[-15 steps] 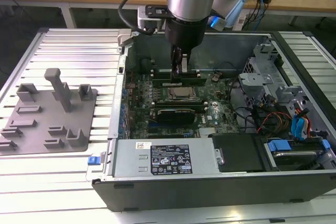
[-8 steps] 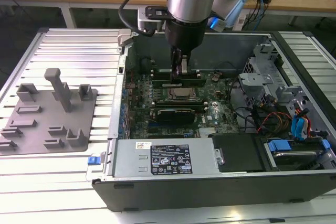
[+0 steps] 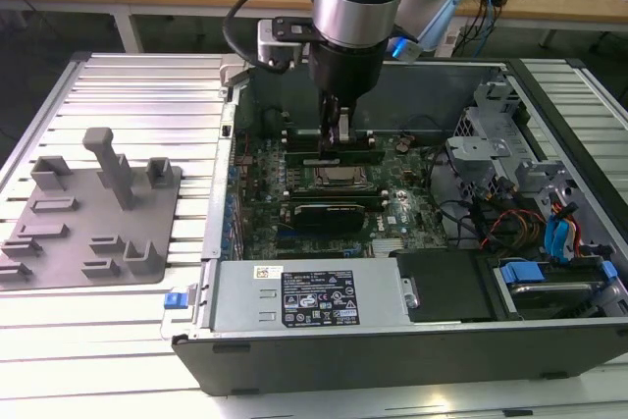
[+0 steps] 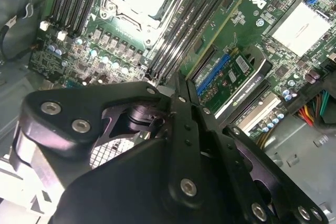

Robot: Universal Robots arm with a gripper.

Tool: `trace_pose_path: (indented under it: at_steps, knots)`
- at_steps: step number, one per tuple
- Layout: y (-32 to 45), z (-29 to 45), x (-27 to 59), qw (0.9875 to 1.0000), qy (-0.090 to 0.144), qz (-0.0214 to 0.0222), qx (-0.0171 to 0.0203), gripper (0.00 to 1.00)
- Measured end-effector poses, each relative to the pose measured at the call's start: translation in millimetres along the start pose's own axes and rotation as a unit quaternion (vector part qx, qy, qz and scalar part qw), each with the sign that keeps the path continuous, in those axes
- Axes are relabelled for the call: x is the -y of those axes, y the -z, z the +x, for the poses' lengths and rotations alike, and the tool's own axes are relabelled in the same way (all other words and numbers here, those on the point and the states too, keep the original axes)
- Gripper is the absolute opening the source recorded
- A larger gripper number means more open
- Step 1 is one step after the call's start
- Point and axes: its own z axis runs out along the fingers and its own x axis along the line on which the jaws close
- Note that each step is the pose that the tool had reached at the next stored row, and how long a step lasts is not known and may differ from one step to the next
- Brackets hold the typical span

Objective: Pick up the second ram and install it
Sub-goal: 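Insert the second ram into the second slot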

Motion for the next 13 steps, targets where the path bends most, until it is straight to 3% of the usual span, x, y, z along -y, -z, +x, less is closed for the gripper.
trace_pose_path:
  at_steps: [13]
  knots:
    - [-19.9, 0.2, 2.6, 1.0, -0.005, 0.0003, 0.0002, 0.09]
